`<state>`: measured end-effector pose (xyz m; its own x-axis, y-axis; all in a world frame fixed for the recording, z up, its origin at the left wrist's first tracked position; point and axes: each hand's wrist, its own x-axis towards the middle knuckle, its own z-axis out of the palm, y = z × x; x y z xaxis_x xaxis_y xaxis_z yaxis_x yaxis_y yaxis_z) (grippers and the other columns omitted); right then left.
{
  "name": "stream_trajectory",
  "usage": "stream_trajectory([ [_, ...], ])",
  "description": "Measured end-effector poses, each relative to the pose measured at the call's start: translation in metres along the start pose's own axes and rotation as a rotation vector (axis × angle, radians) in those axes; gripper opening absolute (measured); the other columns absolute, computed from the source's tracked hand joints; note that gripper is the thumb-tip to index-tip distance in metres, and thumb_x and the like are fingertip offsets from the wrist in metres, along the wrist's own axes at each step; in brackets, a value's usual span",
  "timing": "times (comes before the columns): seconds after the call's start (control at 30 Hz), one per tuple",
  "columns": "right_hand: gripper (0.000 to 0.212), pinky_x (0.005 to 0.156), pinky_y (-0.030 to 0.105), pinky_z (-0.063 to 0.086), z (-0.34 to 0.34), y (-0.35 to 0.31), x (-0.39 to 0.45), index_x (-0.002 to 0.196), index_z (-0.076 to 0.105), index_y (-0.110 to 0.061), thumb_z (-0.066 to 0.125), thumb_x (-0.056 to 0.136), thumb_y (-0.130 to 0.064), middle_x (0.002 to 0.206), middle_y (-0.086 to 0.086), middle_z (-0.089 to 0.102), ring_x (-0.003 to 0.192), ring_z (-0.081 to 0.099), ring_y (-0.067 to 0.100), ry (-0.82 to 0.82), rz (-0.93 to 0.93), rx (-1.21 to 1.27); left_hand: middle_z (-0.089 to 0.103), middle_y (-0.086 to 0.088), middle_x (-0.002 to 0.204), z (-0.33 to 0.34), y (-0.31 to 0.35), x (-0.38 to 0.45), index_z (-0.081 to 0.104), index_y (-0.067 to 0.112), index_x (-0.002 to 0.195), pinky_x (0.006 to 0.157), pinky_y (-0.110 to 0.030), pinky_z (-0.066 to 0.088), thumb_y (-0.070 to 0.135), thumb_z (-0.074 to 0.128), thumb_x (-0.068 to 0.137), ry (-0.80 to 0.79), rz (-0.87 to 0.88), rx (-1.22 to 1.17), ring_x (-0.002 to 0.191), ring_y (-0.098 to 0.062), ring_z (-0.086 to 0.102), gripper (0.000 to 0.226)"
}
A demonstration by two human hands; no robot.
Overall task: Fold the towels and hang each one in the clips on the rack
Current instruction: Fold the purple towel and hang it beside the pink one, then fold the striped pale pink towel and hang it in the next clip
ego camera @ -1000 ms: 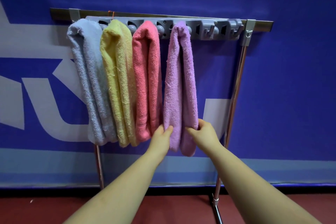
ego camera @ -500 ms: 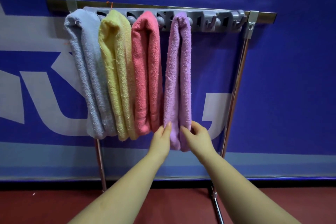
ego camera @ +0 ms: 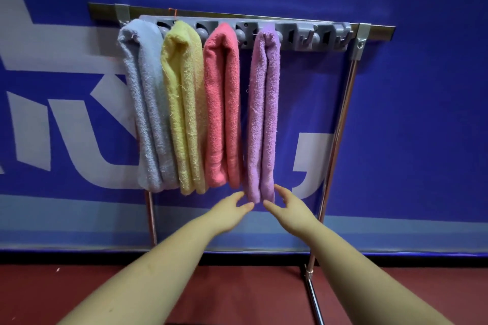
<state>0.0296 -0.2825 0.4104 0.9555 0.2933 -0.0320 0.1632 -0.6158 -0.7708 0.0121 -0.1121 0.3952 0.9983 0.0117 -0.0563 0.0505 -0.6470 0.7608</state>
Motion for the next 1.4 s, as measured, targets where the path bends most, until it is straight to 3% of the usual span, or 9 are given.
stream_trajectory([
  [0.13, 0.058, 0.105, 0.033, 0.038, -0.007, -0.014, -0.023, 0.142, 0.034, -0.019, 0.053, 0.090, -0.037, 0.145, 0.002, 0.043, 0.132, 0.043, 0.020, 0.002, -0.060, -0.334, 0.037, -0.001, 0.150, -0.032, -0.004, -0.032, 0.034, 0.020, 0.143, 0.112, -0.030, 0.029, 0.037, 0.052, 0.091, 0.013, 0.012, 0.356, 0.136, -0.017, 0.037, 0.057],
  [0.43, 0.059, 0.102, 0.038, 0.040, 0.031, -0.052, -0.085, 0.143, 0.032, -0.020, 0.052, 0.090, -0.037, 0.141, 0.007, 0.043, 0.128, 0.044, 0.027, -0.104, -0.182, -0.669, 0.040, -0.001, 0.146, -0.048, -0.007, -0.124, 0.036, 0.023, 0.140, 0.107, -0.037, 0.035, 0.035, 0.046, 0.091, 0.045, 0.072, 0.739, 0.133, -0.021, 0.039, 0.051],
  [0.67, 0.062, 0.104, 0.037, 0.039, 0.090, -0.022, -0.110, 0.143, 0.033, -0.019, 0.055, 0.088, -0.037, 0.143, 0.010, 0.043, 0.130, 0.043, 0.028, -0.191, -0.171, -0.648, 0.042, -0.003, 0.145, -0.020, -0.069, -0.168, 0.037, 0.020, 0.138, 0.107, -0.036, 0.036, 0.038, 0.047, 0.091, 0.047, -0.024, 0.709, 0.132, -0.024, 0.041, 0.051],
  [0.9, 0.062, 0.102, 0.036, 0.041, 0.177, 0.066, -0.127, 0.139, 0.037, -0.017, 0.057, 0.085, -0.038, 0.136, 0.012, 0.047, 0.123, 0.048, 0.031, -0.308, -0.071, -0.599, 0.045, -0.005, 0.143, 0.057, -0.172, -0.192, 0.041, 0.019, 0.136, 0.106, -0.033, 0.037, 0.035, 0.050, 0.090, -0.133, -0.169, 0.606, 0.130, -0.024, 0.045, 0.050],
  [1.23, 0.056, 0.098, 0.035, 0.042, 0.257, 0.181, -0.104, 0.138, 0.037, -0.017, 0.053, 0.087, -0.035, 0.137, 0.009, 0.045, 0.124, 0.048, 0.029, -0.482, 0.247, -0.630, 0.041, -0.002, 0.145, 0.108, -0.276, -0.153, 0.038, 0.021, 0.138, 0.107, -0.030, 0.032, 0.033, 0.046, 0.091, -0.281, -0.279, 0.621, 0.132, -0.022, 0.040, 0.048],
  [1.4, 0.055, 0.099, 0.033, 0.041, 0.288, 0.211, -0.068, 0.139, 0.036, -0.018, 0.052, 0.089, -0.034, 0.140, 0.007, 0.044, 0.127, 0.045, 0.027, -0.527, 0.275, -0.616, 0.046, -0.003, 0.141, 0.136, -0.315, -0.115, 0.043, 0.018, 0.134, 0.104, -0.029, 0.035, 0.030, 0.048, 0.091, -0.321, -0.303, 0.580, 0.128, -0.024, 0.044, 0.045],
])
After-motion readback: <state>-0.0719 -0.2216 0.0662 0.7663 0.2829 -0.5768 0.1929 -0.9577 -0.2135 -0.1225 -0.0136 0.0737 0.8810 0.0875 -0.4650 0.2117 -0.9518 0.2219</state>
